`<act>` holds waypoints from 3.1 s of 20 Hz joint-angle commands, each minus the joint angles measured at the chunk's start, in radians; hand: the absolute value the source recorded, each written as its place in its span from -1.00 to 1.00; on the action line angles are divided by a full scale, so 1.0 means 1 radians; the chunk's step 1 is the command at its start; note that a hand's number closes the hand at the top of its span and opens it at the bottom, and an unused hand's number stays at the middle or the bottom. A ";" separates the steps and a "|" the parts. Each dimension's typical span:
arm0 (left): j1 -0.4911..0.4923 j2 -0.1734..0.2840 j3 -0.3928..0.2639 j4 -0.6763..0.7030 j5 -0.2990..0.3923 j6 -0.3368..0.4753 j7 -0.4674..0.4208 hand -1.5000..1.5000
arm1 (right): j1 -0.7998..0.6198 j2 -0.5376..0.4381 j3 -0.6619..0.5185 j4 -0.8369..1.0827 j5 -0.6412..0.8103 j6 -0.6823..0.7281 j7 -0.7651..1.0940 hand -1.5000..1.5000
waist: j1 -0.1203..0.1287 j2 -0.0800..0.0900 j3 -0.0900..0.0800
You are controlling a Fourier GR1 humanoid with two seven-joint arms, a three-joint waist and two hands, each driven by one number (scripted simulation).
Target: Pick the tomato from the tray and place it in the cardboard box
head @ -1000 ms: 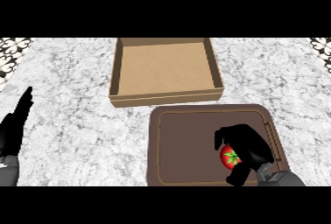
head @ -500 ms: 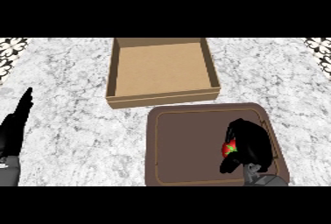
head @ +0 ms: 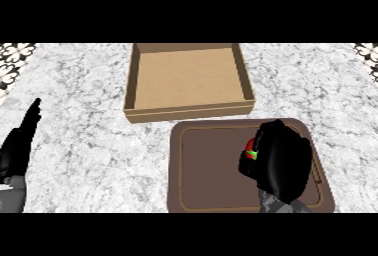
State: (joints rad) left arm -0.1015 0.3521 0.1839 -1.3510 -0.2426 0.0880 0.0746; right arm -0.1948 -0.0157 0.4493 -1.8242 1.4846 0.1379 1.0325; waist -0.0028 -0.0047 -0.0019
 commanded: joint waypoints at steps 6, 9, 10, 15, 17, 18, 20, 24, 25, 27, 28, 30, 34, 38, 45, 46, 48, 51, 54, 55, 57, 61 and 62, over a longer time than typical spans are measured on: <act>-0.046 0.007 0.030 0.110 -0.004 -0.006 -0.074 0.00 | -0.391 0.015 -0.009 0.130 -0.045 0.066 0.069 1.00 | 0.012 0.008 0.001; -0.019 -0.023 -0.009 -0.007 -0.017 -0.005 0.022 0.00 | -0.447 0.015 -0.004 0.108 -0.139 0.038 0.101 1.00 | 0.016 0.004 0.002; -0.035 -0.033 -0.022 0.000 -0.040 0.016 0.020 0.00 | -0.530 0.015 -0.097 0.227 -0.179 -0.018 0.038 1.00 | 0.021 0.008 0.002; -0.005 -0.018 -0.012 -0.006 -0.019 -0.020 -0.002 0.00 | -0.716 0.016 -0.208 0.412 -0.268 -0.151 0.026 1.00 | 0.033 0.010 0.002; 0.003 -0.012 -0.003 -0.029 -0.010 -0.028 0.001 0.00 | -0.774 0.016 -0.229 0.506 -0.287 -0.199 0.033 1.00 | 0.033 0.009 0.002; -0.030 -0.041 -0.029 -0.022 -0.040 0.006 0.028 0.00 | -0.782 0.016 -0.294 0.575 -0.295 -0.254 -0.032 1.00 | 0.033 0.013 0.002; -0.033 -0.020 -0.012 -0.022 -0.029 -0.011 0.031 0.00 | -0.838 0.016 -0.294 0.637 -0.341 -0.309 0.009 1.00 | 0.037 0.012 0.002; -0.041 -0.011 0.005 0.028 -0.007 -0.032 -0.038 0.00 | -0.965 0.016 -0.407 0.859 -0.387 -0.410 -0.049 1.00 | 0.049 0.021 0.001; -0.052 -0.025 -0.014 0.013 -0.033 -0.010 -0.011 0.00 | -0.973 0.016 -0.409 0.929 -0.400 -0.451 -0.083 1.00 | 0.050 0.021 0.001; 0.001 -0.034 -0.012 0.014 -0.025 -0.013 -0.065 0.00 | -0.980 0.013 -0.457 1.024 -0.414 -0.515 -0.152 1.00 | 0.058 0.024 0.001; -0.088 -0.008 -0.007 -0.018 -0.017 -0.035 0.044 0.00 | -1.044 0.016 -0.466 1.081 -0.420 -0.509 -0.132 1.00 | 0.066 0.026 0.002; -0.040 -0.028 -0.016 -0.015 -0.031 -0.013 -0.007 0.00 | -1.039 -0.013 -0.506 1.162 -0.437 -0.584 -0.230 1.00 | 0.069 0.030 0.002; -0.056 -0.015 -0.006 -0.008 -0.002 -0.053 -0.005 0.00 | -1.062 -0.039 -0.564 1.307 -0.466 -0.645 -0.300 1.00 | 0.081 0.036 0.002; -0.069 -0.036 -0.021 0.019 -0.026 -0.026 -0.017 0.00 | -1.126 -0.037 -0.584 1.433 -0.428 -0.699 -0.233 1.00 | 0.088 0.041 0.001; -0.089 -0.044 -0.044 0.005 -0.041 -0.028 -0.002 0.00 | -1.115 -0.012 -0.706 1.506 -0.545 -0.785 -0.304 -1.00 | 0.099 0.047 0.002; -0.088 -0.057 -0.047 -0.004 -0.047 -0.012 0.002 0.00 | -1.115 -0.035 -0.715 1.511 -0.548 -0.797 -0.322 -1.00 | 0.111 0.053 0.003; -0.137 -0.026 -0.031 0.017 -0.032 -0.044 0.028 0.00 | -1.117 0.014 -0.704 1.522 -0.537 -0.859 -0.356 -1.00 | 0.102 0.049 0.002; -0.082 -0.015 -0.019 0.018 -0.026 -0.051 -0.016 0.00 | -1.106 -0.040 -0.725 1.504 -0.555 -0.906 -0.462 -1.00 | 0.099 0.045 0.002; -0.062 -0.029 -0.027 -0.001 -0.031 -0.040 -0.016 0.00 | -1.082 -0.022 -0.729 1.483 -0.553 -1.029 -0.530 -1.00 | 0.102 0.043 0.003; -0.111 -0.030 -0.027 0.021 -0.049 -0.018 0.000 0.00 | -1.110 -0.032 -0.734 1.495 -0.550 -1.037 -0.520 -1.00 | 0.097 0.048 0.002; -0.083 -0.043 -0.022 0.040 -0.040 -0.014 -0.032 0.00 | -1.080 -0.013 -0.762 1.453 -0.580 -1.138 -0.571 -1.00 | 0.089 0.045 0.002; -0.092 -0.022 0.003 0.030 -0.023 -0.031 0.008 0.00 | -1.097 -0.012 -0.802 1.408 -0.635 -1.164 -0.632 -1.00 | 0.054 0.023 0.003; -0.074 -0.025 0.003 0.034 -0.032 -0.020 -0.007 0.00 | -1.092 -0.014 -0.810 1.416 -0.652 -1.153 -0.662 -1.00 | 0.053 0.023 0.002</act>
State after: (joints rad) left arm -0.1910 0.3231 0.1714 -1.3295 -0.2754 0.0608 0.0778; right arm -1.2912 -0.0353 -0.3327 -0.3863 0.8749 -0.9454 0.4321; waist 0.0693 0.0274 0.0008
